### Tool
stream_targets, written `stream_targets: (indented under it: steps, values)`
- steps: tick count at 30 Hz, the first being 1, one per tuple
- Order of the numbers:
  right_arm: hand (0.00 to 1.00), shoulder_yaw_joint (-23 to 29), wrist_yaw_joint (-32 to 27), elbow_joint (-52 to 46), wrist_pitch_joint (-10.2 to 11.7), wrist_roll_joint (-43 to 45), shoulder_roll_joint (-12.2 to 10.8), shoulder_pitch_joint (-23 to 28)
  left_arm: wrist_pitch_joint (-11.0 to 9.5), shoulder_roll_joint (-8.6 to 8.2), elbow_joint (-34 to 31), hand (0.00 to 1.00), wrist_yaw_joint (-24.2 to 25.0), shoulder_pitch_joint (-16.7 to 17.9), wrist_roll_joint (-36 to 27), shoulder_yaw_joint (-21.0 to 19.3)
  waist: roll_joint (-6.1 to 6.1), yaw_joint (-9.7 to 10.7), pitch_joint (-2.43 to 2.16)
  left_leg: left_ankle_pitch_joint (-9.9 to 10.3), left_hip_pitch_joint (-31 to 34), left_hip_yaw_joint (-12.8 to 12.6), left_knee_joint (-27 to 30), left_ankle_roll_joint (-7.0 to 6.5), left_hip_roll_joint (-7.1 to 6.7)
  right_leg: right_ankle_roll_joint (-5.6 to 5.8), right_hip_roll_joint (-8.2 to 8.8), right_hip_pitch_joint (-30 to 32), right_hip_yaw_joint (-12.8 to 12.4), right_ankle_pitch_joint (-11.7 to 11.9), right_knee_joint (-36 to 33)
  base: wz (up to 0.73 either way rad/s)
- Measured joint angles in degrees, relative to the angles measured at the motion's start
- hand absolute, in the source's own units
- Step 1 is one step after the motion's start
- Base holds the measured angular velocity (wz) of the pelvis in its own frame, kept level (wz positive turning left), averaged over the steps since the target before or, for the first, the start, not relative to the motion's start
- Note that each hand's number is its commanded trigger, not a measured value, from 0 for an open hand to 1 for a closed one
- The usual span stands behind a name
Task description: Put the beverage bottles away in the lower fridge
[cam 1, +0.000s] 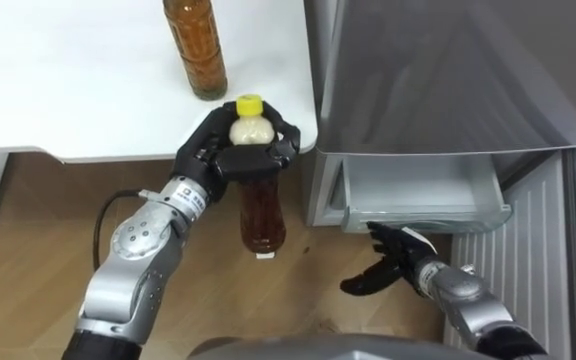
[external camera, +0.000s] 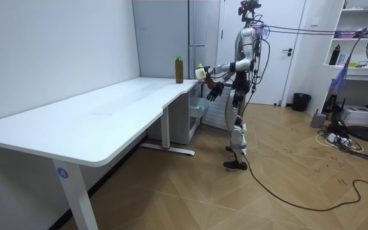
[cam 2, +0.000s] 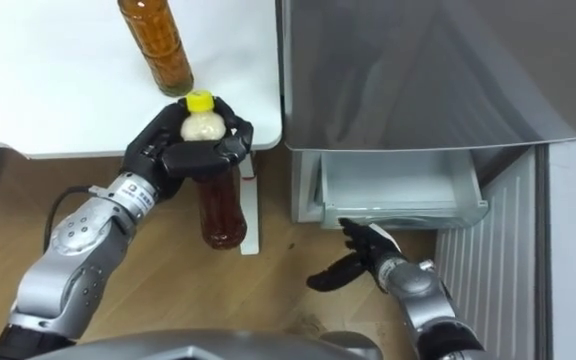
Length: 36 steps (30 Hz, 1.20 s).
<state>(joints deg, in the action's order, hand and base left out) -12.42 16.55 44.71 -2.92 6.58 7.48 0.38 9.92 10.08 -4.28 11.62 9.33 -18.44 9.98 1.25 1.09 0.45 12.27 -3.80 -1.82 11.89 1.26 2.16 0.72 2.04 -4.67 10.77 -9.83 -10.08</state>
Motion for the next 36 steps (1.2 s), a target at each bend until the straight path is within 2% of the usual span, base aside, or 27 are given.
stream_targets:
  steps: [7, 11, 16, 20, 31, 36]
  values:
    - [0.0, -1.08, 9.1, -11.32, -0.42, -0.7, 0.04, 2.56, -0.01, 0.27, -0.1, 1.0, 1.14, 0.03, 0.12, 0.4, 0.24, -0.17, -0.11, 0.0, 0.06, 0.1, 0.84, 0.0, -0.1, -0.07, 0.17, 0.0, 0.05, -0.15, -0.7, 0.0]
    - [0.0, -1.4, 14.4, -14.15, -0.41, -1.83, 0.0, 2.64, -1.47, -0.39, -0.1, 1.0, 2.93, 0.11, 0.56, 0.47, 0.28, -0.54, -0.09, 0.0, -0.15, 0.11, 0.89, 0.0, -0.09, -0.08, 0.16, -0.13, 0.0, -0.14, -0.85, 0.0]
    - [0.0, -1.56, 19.37, -16.45, -0.44, -2.58, 0.0, 2.77, -2.99, -0.32, -0.07, 1.0, 3.96, 0.25, 0.61, 0.6, 0.92, -1.4, 0.33, 0.01, 0.09, 0.11, 0.98, -0.01, -0.05, -0.12, 0.15, -0.04, 0.07, -0.16, -0.7, 0.0]
    - [0.0, -2.68, 22.36, -19.72, -0.44, -5.65, -0.04, 3.06, -2.99, 0.68, 0.14, 1.0, 4.02, 0.34, 0.62, 2.17, 0.91, -1.53, 0.37, 0.01, 0.09, 0.18, 0.88, -0.01, -0.05, -0.12, 0.16, -0.11, 0.21, -0.16, -0.69, 0.0]
    - [0.0, -4.69, 24.93, -21.03, -0.45, -13.37, 0.46, 3.06, -2.99, 0.82, 0.15, 1.0, 5.52, 0.32, 0.59, 5.92, 0.92, -1.55, 0.35, 0.01, 1.16, -0.04, 0.81, -0.01, -0.05, -0.13, 0.18, 1.05, 0.1, -0.15, -0.79, 0.0]
    - [0.0, -5.58, 25.03, -21.25, -0.79, -13.79, 0.78, 3.06, -2.99, 0.93, 0.16, 1.0, 6.92, 0.32, 0.59, 7.23, 0.92, -1.51, 0.34, 0.01, 1.24, -0.01, 0.83, -0.01, -0.05, -0.13, 0.18, 1.28, 0.09, -0.15, -0.89, 0.0]
